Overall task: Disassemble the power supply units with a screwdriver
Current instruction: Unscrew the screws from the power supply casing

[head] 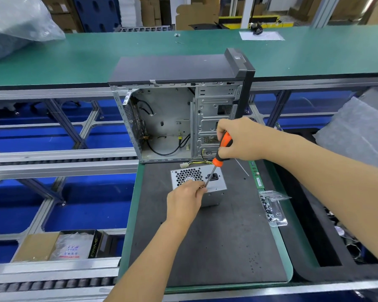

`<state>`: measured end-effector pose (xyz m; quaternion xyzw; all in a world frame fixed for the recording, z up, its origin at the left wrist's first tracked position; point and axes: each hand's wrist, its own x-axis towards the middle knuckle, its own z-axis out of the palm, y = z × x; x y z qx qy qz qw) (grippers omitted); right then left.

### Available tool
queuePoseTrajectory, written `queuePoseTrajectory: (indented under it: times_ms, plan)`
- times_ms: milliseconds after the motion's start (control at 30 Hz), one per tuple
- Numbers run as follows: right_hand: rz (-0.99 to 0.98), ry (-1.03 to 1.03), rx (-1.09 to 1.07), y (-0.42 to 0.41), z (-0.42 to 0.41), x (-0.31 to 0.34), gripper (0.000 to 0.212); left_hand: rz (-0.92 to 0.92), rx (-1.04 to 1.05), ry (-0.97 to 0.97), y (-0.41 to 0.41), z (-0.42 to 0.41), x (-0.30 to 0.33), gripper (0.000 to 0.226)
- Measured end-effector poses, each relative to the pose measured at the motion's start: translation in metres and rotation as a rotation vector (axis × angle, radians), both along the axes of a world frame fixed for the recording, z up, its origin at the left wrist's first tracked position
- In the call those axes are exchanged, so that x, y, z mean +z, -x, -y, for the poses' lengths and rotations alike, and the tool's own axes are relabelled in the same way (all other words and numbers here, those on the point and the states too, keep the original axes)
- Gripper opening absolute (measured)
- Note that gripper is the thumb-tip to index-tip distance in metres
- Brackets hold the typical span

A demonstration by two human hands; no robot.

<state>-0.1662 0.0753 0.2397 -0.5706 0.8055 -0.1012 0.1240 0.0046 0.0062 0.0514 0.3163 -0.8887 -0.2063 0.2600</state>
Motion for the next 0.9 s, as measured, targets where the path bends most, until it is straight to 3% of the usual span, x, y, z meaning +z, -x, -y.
queuePoseTrajectory:
  times_ms: [300, 900]
  plan:
    - [0.004, 0.007, 0.029, -0.0026, 0.0004, -0.0011, 0.025, 0.082, 0.012, -0.092, 0.0018, 0.0041, -0.0021, 0.014]
    - [-0.040, 0.001, 0.055, -0.0055, 0.0034, 0.0034, 0.024, 0.153, -0.019, -0.016, 0.0044, 0.0053, -0.0026, 0.017]
